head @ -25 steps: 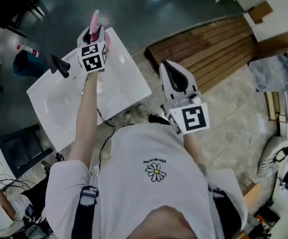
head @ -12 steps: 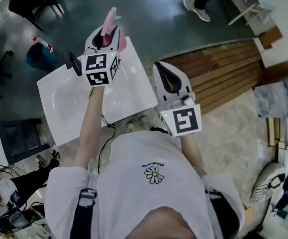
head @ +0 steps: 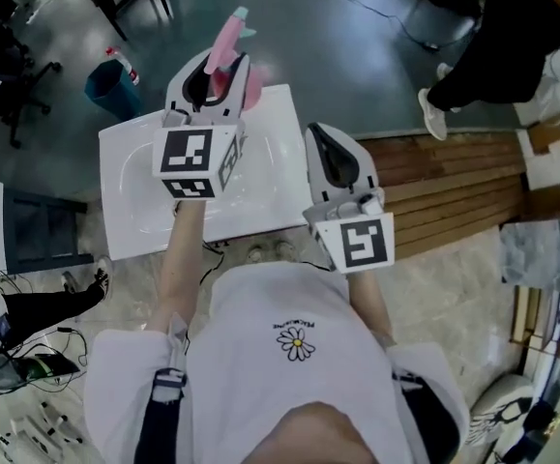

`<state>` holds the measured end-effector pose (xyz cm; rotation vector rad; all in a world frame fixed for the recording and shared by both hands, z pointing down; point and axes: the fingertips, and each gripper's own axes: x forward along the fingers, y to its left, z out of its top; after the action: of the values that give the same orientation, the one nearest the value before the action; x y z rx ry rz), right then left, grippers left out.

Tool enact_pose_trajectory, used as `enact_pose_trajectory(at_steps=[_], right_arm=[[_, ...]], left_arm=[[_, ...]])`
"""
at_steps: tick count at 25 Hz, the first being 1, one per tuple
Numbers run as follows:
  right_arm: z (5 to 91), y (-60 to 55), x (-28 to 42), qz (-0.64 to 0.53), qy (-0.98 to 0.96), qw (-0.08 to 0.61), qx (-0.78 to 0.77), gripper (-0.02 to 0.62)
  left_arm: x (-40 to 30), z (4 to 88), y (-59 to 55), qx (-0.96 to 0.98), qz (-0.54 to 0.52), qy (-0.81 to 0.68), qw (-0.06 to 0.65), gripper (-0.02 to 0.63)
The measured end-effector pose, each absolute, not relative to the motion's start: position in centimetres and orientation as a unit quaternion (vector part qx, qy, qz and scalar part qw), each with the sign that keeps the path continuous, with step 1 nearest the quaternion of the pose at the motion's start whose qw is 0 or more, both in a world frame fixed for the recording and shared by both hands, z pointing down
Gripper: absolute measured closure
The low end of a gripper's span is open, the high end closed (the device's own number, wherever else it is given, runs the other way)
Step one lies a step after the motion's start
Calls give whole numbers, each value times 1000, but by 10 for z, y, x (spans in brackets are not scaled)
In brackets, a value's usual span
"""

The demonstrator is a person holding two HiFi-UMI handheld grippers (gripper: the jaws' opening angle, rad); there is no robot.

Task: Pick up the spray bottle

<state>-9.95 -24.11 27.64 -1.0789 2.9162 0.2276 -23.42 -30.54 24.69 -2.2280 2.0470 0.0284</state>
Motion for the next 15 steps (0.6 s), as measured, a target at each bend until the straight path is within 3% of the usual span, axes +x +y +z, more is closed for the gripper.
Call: enact_pose_trajectory(at_steps=[15], right_arm=[[245,-199,-138,97,964,50,-243,566]], left_arm=[[-242,186,-167,-646,22,752,127,454]])
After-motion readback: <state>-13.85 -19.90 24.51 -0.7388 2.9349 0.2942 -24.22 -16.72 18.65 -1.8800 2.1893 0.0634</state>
